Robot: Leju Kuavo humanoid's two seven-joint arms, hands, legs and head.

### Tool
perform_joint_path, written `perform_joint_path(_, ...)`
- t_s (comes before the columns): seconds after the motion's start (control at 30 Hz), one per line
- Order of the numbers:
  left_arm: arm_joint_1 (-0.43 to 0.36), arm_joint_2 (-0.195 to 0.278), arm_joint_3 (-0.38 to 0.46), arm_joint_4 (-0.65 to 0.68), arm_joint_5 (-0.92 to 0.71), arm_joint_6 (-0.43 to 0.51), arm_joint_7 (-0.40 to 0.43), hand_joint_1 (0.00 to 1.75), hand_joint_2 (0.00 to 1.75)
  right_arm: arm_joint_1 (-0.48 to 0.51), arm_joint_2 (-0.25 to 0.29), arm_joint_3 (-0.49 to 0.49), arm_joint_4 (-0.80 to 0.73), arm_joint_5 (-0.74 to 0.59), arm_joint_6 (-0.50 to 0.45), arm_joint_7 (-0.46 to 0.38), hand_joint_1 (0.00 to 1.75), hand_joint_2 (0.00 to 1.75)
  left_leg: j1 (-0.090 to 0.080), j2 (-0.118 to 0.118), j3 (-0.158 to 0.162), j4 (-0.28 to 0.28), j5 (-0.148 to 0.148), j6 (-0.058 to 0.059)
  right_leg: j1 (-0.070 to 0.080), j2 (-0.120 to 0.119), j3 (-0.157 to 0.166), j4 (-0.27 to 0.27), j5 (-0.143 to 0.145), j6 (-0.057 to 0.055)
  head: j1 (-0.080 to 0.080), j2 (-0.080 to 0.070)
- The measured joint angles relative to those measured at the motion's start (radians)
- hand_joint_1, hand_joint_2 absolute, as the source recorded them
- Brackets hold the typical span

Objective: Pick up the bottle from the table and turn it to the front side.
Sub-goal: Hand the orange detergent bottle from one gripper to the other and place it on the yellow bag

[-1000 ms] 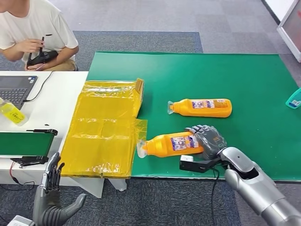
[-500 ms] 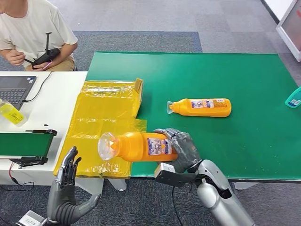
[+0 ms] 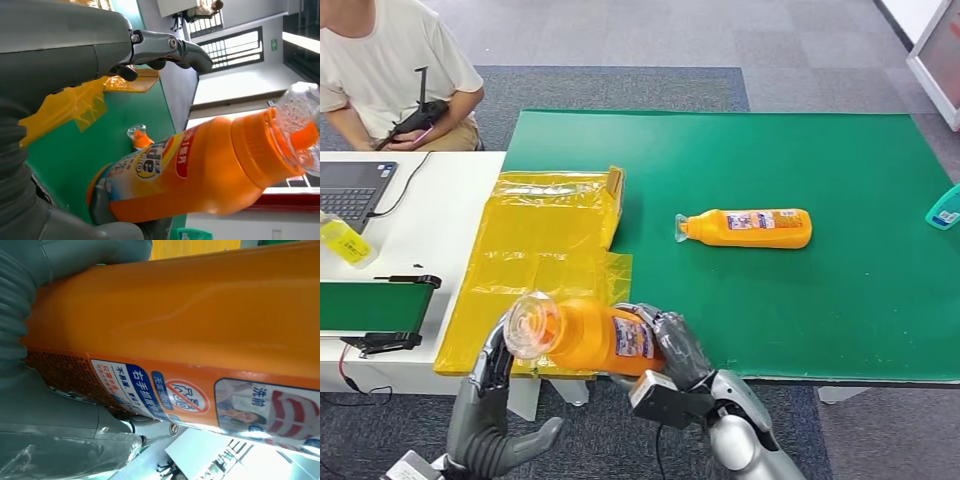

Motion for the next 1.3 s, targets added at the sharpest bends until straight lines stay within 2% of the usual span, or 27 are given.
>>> perform_joint_path(0.27, -0.025, 0.036, -0.067, 0.001, 0.029, 0.027, 0.019, 0.0, 1.75, 0.034, 0.021, 0.001, 0.031, 0.011, -0.003, -0.04, 1.75, 1.75, 0.0, 0.0, 0.0, 0.0, 0.0, 0.0, 0.0, 0.0, 0.0, 0.0, 0.0, 0.0, 0.0, 0.0)
perform_joint_path(0.5, -0.06, 0.052, -0.075, 0.014, 0.048, 0.061, 0.054, 0.0, 1.75, 0.052, 0.046, 0.026, 0.04, 0.054, -0.035, -0.085, 1.75, 1.75, 0.0, 0.0, 0.0, 0.0, 0.0, 0.0, 0.0, 0.0, 0.0, 0.0, 0.0, 0.0, 0.0, 0.0)
perform_joint_path(0.73, -0.073, 0.05, -0.069, 0.06, 0.06, 0.041, 0.068, 0.0, 1.75, 0.062, 0.052, 0.043, 0.014, 0.082, -0.073, -0.102, 1.75, 1.75, 0.0, 0.0, 0.0, 0.0, 0.0, 0.0, 0.0, 0.0, 0.0, 0.0, 0.0, 0.0, 0.0, 0.0)
perform_joint_path(1.1, -0.09, 0.04, -0.068, 0.128, 0.078, 0.006, 0.064, 0.0, 1.75, 0.063, 0.052, 0.074, -0.01, 0.069, -0.059, -0.105, 1.75, 1.75, 0.0, 0.0, 0.0, 0.0, 0.0, 0.0, 0.0, 0.0, 0.0, 0.0, 0.0, 0.0, 0.0, 0.0)
perform_joint_path(1.2, -0.096, 0.046, -0.091, 0.134, 0.105, -0.023, 0.049, 0.0, 1.75, 0.063, 0.052, 0.075, -0.007, 0.025, -0.03, -0.115, 1.75, 1.75, 0.0, 0.0, 0.0, 0.0, 0.0, 0.0, 0.0, 0.0, 0.0, 0.0, 0.0, 0.0, 0.0, 0.0)
perform_joint_path(1.3, -0.11, 0.065, -0.146, 0.133, 0.09, -0.005, 0.038, 0.0, 1.75, 0.065, 0.052, 0.075, 0.003, 0.015, -0.022, -0.118, 1.75, 1.75, 0.0, 0.0, 0.0, 0.0, 0.0, 0.0, 0.0, 0.0, 0.0, 0.0, 0.0, 0.0, 0.0, 0.0)
